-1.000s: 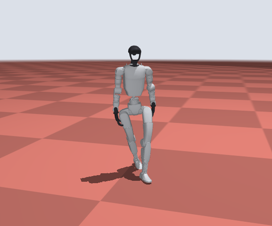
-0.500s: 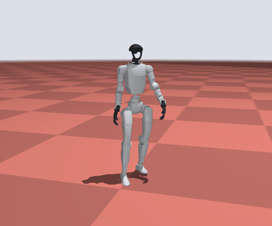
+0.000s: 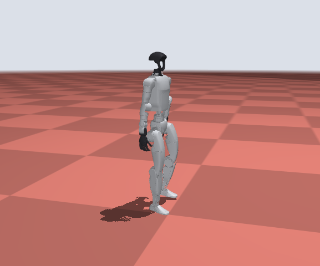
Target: Kungfu
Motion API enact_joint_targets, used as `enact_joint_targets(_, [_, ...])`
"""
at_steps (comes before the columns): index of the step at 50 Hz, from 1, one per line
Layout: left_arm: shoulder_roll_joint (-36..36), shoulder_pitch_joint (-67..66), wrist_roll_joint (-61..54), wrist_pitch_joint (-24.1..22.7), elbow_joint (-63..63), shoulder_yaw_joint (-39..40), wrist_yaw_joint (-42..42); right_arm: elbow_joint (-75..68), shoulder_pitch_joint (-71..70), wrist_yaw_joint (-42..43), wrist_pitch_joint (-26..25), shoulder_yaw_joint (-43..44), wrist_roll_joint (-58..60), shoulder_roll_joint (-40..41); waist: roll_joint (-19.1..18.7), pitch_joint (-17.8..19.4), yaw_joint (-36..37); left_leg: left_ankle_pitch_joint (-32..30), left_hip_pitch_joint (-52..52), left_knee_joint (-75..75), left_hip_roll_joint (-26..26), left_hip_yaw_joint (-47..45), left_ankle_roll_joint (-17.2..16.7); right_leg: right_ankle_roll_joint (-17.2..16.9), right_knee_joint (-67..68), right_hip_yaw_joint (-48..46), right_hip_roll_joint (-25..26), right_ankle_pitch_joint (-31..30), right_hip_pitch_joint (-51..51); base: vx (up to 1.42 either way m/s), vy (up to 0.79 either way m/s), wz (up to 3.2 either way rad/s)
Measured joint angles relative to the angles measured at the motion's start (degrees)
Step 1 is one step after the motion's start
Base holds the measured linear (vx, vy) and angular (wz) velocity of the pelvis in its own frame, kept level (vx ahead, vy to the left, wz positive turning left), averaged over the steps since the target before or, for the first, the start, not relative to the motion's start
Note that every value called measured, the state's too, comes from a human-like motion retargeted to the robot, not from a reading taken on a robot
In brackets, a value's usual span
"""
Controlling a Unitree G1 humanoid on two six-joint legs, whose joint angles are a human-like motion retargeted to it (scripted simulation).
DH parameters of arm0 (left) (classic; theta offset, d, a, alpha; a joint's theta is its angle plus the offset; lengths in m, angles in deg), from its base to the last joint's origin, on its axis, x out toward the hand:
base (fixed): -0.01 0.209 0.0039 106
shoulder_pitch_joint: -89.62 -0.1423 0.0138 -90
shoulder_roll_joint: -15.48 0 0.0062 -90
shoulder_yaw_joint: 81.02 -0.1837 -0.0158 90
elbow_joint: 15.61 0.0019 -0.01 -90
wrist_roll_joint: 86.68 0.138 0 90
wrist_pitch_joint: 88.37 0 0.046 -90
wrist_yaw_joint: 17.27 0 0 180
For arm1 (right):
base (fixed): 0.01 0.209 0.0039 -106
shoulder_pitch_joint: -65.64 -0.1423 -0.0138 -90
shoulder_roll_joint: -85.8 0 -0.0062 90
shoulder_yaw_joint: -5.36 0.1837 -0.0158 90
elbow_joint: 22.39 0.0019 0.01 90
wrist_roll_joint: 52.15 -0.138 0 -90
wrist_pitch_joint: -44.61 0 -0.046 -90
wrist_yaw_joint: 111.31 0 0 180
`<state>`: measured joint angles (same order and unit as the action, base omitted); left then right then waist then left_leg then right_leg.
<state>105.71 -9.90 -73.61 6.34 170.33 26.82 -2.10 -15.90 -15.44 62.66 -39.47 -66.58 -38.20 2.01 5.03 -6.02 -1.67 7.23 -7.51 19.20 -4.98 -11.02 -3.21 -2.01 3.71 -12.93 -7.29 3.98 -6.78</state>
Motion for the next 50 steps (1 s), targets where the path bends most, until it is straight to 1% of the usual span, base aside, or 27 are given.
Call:
enact_joint_targets(3, [-1.5, -2.9, 2.0, -2.6, -1.2, 3.3, -1.0, 0.5, 0.0, 0.1, -0.6, 1.4, -3.0, -0.5, -0.2, -0.7, 2.0, 2.1, -0.7, -0.3, 5.4, 1.2, -3.1, 0.7, -0.1, -0.8, 1.5, 0.6, -0.2, -0.09, -0.17, 0.37])
enact_joint_targets(5, [-2.1, -2.9, 1.1, -3.4, -1.0, 2.8, -0.6, 1.1, -0.6, 1.4, -1.2, 3.2, -4.9, -0.2, -0.9, 0.2, 3.1, 3.6, 0.2, -1.5, 7.1, -1.3, -4.0, 1.2, -0.1, -1.1, 2.9, 0.9, 0.3, -0.15, -0.08, 0.24])
enact_joint_targets(7, [-2.3, -1.7, 0.1, -3.2, 0.0, 1.7, -0.5, 1.6, -1.1, 2.8, -0.9, 4.7, -7.4, 0.5, -2.1, 0.9, 3.3, 4.3, 2.0, -3.8, 8.5, -3.2, -2.4, 1.8, -0.3, -1.9, 4.7, 1.3, 1.1, -0.11, -0.02, 0.45])
enact_joint_targets(8, [-2.3, -0.9, 0.1, -2.9, 0.4, 1.3, -0.7, 1.8, -1.3, 3.2, -0.5, 5.1, -8.9, 0.8, -2.6, 1.0, 3.2, 4.6, 2.8, -4.7, 9.6, -3.0, -1.0, 2.1, -0.3, -2.3, 5.5, 1.6, 1.4, -0.05, -0.02, 0.52])
enact_joint_targets(10, [-2.4, 0.3, 0.7, -2.6, 0.7, 0.8, -1.0, 2.0, -1.3, 2.9, 0.4, 5.3, -11.7, 1.6, -2.8, 0.8, 3.1, 7.1, 4.2, -7.3, 11.1, -3.1, 4.0, 2.5, -0.2, -2.6, 6.7, 2.2, 1.8, 0.01, -0.03, 0.46])
enact_joint_targets(11, [-2.3, 0.8, 0.9, -2.6, 0.3, 0.4, -1.0, 2.1, -1.3, 2.3, 0.5, 5.1, -12.6, 2.2, -2.9, 0.5, 3.2, 8.5, 5.5, -9.7, 10.5, -5.3, 6.2, 2.6, 0.1, -2.7, 7.5, 2.6, 1.8, 0.05, -0.04, 0.43])
enact_joint_targets(12, [-2.3, 1.4, 1.1, -2.6, -0.2, 0.1, -0.9, 2.2, -1.3, 1.7, 0.6, 4.8, -13.2, 2.7, -3.1, 0.2, 2.9, 9.6, 6.6, -11.8, 9.8, -7.0, 7.7, 2.6, 0.5, -3.1, 8.2, 2.9, 1.7, 0.07, -0.03, 0.63])
enact_joint_targets(14, [-2.2, 2.4, 1.3, -2.8, -2.0, -0.6, -0.3, 2.4, -1.3, 1.0, 0.6, 4.1, -12.2, 4.1, -3.5, -0.6, -0.1, 10.0, 7.4, -13.6, 8.4, -5.9, 7.0, 2.4, 1.7, -5.9, 8.9, 3.7, 1.2, 0.06, -0.04, 1.31])
enact_joint_targets(15, [-2.1, 2.9, 1.4, -2.8, -3.2, -0.7, 0.1, 2.3, -1.4, 1.2, 0.7, 3.7, -11.1, 5.0, -3.4, -0.9, -2.5, 9.7, 6.6, -13.3, 7.8, -3.3, 6.0, 1.9, 2.7, -8.0, 8.5, 4.1, 0.6, -0.02, -0.08, 1.08])
enact_joint_targets(17, [-1.9, 4.5, 1.5, -3.3, -6.0, -0.8, 1.1, 2.1, -2.6, 3.8, 1.7, 1.6, -8.9, 6.5, -2.3, -0.5, -2.6, 9.0, 5.9, -13.7, 7.0, -4.0, 5.7, -0.6, 6.3, -6.1, 7.5, 2.9, -2.4, -0.14, -0.07, 0.08])
enact_joint_targets(20, [-1.2, 8.5, 0.9, -4.3, -9.0, -3.9, 1.8, 2.5, -3.0, 9.4, 4.8, -0.6, -5.3, 7.7, -1.6, 2.1, -1.4, 8.1, 7.3, -15.7, 7.4, -4.3, 7.2, -5.8, 11.7, -4.1, 7.7, -0.9, -5.2, -0.14, -0.07, -0.05])
enact_joint_targets(22, [-0.8, 11.2, 1.3, -4.5, -10.0, -5.5, 1.9, 2.3, -3.0, 13.3, 5.9, -2.2, -2.4, 7.9, -1.3, 3.0, -1.0, 7.6, 8.1, -16.3, 6.8, -3.9, 6.7, -7.3, 14.8, -2.2, 8.6, -2.4, -6.6, -0.03, -0.05, 0.16])
enact_joint_targets(24, [-0.9, 12.9, 2.4, -4.7, -11.1, -6.1, 2.3, 1.6, -2.6, 16.5, 5.7, -2.6, 1.4, 8.0, -1.4, 2.9, -1.1, 7.1, 8.2, -16.7, 6.4, -3.2, 6.6, -8.3, 16.4, -0.8, 9.0, -2.6, -7.4, 0.02, -0.04, 0.30])
enact_joint_targets(26, [-1.7, 13.9, 3.1, -5.0, -12.1, -6.8, 2.9, 0.3, -1.9, 19.4, 5.7, -1.9, 5.0, 8.0, -1.7, 2.4, -1.7, 6.7, 8.1, -16.8, 6.3, -2.1, 6.5, -8.7, 16.3, -0.7, 7.8, -2.0, -7.4, 0.09, 0.00, 0.48])
enact_joint_targets(28, [-2.5, 14.5, 3.1, -5.6, -13.1, -7.6, 3.5, -1.7, -1.3, 22.0, 6.2, -1.4, 6.0, 7.4, -2.0, 1.9, -2.1, 6.4, 8.0, -16.7, 6.3, -1.1, 6.4, -7.7, 14.7, -0.4, 6.0, -2.6, -7.3, 0.11, -0.03, 0.47])
enact_joint_targets(30, [-3.2, 14.6, 3.1, -6.5, -14.3, -8.3, 4.1, -3.9, -1.0, 23.6, 6.4, -0.9, 5.1, 6.8, -2.1, 1.5, -1.9, 6.4, 8.1, -16.8, 6.3, -0.6, 6.2, -6.1, 12.5, -0.4, 3.3, -4.3, -7.0, 0.07, -0.06, 0.27])
enact_joint_targets(32, [-3.9, 14.2, 3.3, -7.5, -15.6, -8.6, 4.7, -5.8, -1.0, 24.3, 6.3, 0.3, 3.7, 6.4, -1.9, 1.6, -1.4, 6.5, 8.4, -16.9, 6.6, -0.3, 5.9, -5.5, 9.9, -0.7, 0.3, -7.5, -6.6, 0.02, -0.13, 0.17])
enact_joint_targets(33, [-4.2, 13.8, 3.5, -8.0, -16.2, -8.8, 5.0, -6.5, -1.0, 24.3, 6.1, 1.0, 3.0, 6.3, -1.7, 1.7, -1.2, 6.6, 8.5, -16.9, 6.7, -0.2, 5.8, -5.9, 8.5, -1.0, -1.1, -9.2, -6.4, 0.00, -0.19, 0.12])
enact_joint_targets(35, [-4.4, 12.8, 3.8, -9.0, -16.8, -8.9, 5.6, -7.3, -1.0, 24.0, 5.9, 2.1, 1.3, 6.2, -1.4, 1.9, -0.7, 6.8, 8.9, -16.9, 7.0, -0.3, 5.4, -8.1, 5.9, -1.8, -4.1, -12.3, -6.2, -0.02, -0.21, -0.03])
enact_joint_targets(38, [-4.2, 10.9, 5.0, -9.2, -15.8, -8.7, 5.6, -7.1, -1.0, 23.3, 5.7, 2.7, -1.2, 6.1, -1.1, 2.4, 0.4, 7.3, 9.8, -17.2, 6.9, -1.5, 4.5, -11.1, 3.1, -2.1, -7.3, -15.1, -6.9, -0.06, -0.27, -0.26])
enact_joint_targets(40, [-3.8, 9.6, 6.2, -8.6, -14.0, -8.3, 5.1, -6.3, -1.0, 23.3, 5.9, 2.8, -1.9, 6.1, -1.5, 2.7, 0.6, 7.6, 10.2, -17.3, 6.1, -2.1, 3.8, -11.2, 2.0, -1.4, -8.3, -15.8, -7.5, -0.09, -0.26, -0.21])
enact_joint_targets(43, [-2.6, 7.4, 8.2, -6.6, -9.9, -7.3, 4.0, -5.0, -1.2, 24.5, 6.3, 2.7, -1.4, 6.4, -2.1, 2.9, 0.3, 8.0, 10.6, -17.3, 4.6, -2.4, 2.6, -10.2, 1.6, -1.2, -9.1, -16.9, -7.7, -0.12, -0.39, -0.05])
enact_joint_targets(45, [-1.4, 5.9, 9.9, -4.8, -7.0, -6.5, 3.4, -4.4, -1.3, 25.3, 6.5, 2.5, -0.9, 6.7, -1.9, 3.1, -0.2, 8.3, 10.8, -17.2, 4.0, -2.2, 1.7, -11.2, 1.9, -1.2, -9.5, -19.2, -7.2, -0.12, -0.43, 0.09])
enact_joint_targets(46, [-0.7, 5.2, 10.8, -3.8, -5.9, -5.8, 3.1, -4.2, -1.4, 25.4, 6.7, 2.3, -0.7, 6.8, -1.8, 3.2, -0.2, 8.4, 10.9, -17.1, 3.2, -2.3, 0.9, -12.3, 1.9, -2.2, -9.0, -16.8, -6.8, -0.12, -0.45, 0.06])
enact_joint_targets(47, [0.0, 4.4, 11.7, -2.9, -4.9, -5.3, 2.8, -4.0, -1.3, 25.5, 6.9, 2.0, -0.5, 7.0, -1.8, 3.2, -0.1, 8.6, 11.0, -17.0, 2.4, -2.3, 0.3, -12.1, 1.9, -3.7, -8.7, -14.2, -6.2, -0.10, -0.47, 0.12])
enact_joint_targets(48, [0.5, 3.4, 12.4, -2.2, -4.1, -4.8, 2.4, -3.9, -1.0, 25.4, 7.1, 1.8, -0.3, 7.0, -2.2, 3.3, -0.2, 8.9, 11.3, -17.0, 1.6, -1.9, -0.2, -9.3, 2.0, -6.3, -8.5, -11.4, -5.2, -0.06, -0.47, 0.27])
enact_joint_targets(50, [1.7, 1.4, 13.6, -1.2, -3.2, -3.6, 1.4, -4.1, -0.2, 24.7, 7.1, 1.3, 0.0, 7.2, -2.5, 2.8, -0.2, 9.1, 11.4, -16.5, -0.2, -1.1, -1.3, -4.1, 1.3, -10.2, -6.6, -8.3, -3.7, -0.01, -0.52, 0.39])
